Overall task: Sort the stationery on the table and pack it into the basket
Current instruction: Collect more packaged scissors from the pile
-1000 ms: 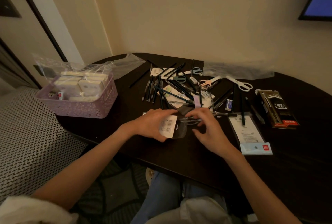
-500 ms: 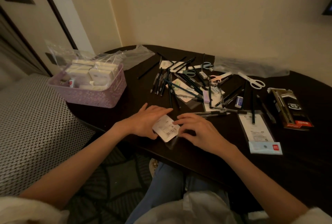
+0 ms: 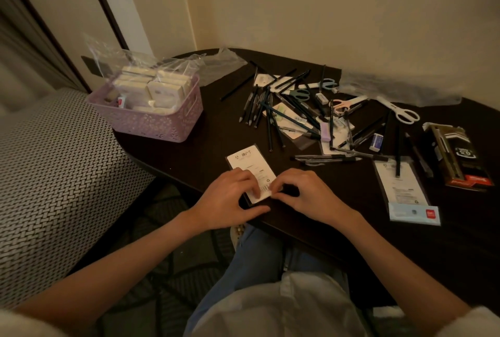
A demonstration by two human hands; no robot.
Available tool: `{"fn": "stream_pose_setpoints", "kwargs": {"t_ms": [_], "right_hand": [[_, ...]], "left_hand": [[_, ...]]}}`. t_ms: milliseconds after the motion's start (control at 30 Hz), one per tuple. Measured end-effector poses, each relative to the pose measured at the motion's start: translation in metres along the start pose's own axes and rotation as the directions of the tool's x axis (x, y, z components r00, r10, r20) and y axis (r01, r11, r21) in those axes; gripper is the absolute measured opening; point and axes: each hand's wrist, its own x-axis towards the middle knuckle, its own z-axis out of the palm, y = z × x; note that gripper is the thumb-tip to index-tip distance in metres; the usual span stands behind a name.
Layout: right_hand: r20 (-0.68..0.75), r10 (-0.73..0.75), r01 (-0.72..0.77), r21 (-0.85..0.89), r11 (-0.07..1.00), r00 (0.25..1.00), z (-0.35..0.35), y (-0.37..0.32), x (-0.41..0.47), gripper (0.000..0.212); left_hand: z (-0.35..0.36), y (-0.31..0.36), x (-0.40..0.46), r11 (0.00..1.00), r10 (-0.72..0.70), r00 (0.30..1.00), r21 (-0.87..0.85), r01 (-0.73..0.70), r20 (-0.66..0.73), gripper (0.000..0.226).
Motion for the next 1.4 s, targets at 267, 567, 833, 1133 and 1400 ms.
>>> {"fn": "stream_pose_setpoints", "kwargs": {"t_ms": [267,567,833,1133,1400], "right_hand": [[-0.107,0.116,-0.11,0.058,0.992,0.988,0.005,-0.003,0.014,0.009],[-0.11,0.397,-0.394,0.05,0.918,0.911,0.013,-0.011,0.024,0.038],[0.15,0.534,-0.539,0.449,0.713,0.832,-0.006,-0.026,0.036,0.04],[0.313,0.509,-0.519,0.787,0.333,0.802,-0.037,-0.042,0.051,0.032],[-0.05,0.12,-0.11,0.176,0.978,0.991,-0.062,-0.067,0.072,0.043]], "left_hand": [[0.002,-0.005,0.0,0.998,-0.057,0.996,-0.043,0.054,-0.072,0.011],[0.005,-0.008,-0.005,1.0,-0.021,0.993,0.01,0.022,-0.112,0.021],[-0.004,-0.009,-0.015,0.994,0.091,0.99,0.075,-0.084,-0.107,0.035],[-0.034,-0.013,0.003,0.986,0.155,0.902,0.113,-0.12,-0.403,0.023],[-0.076,-0.022,0.033,0.999,0.017,0.877,-0.037,-0.039,-0.479,0.023]]}}
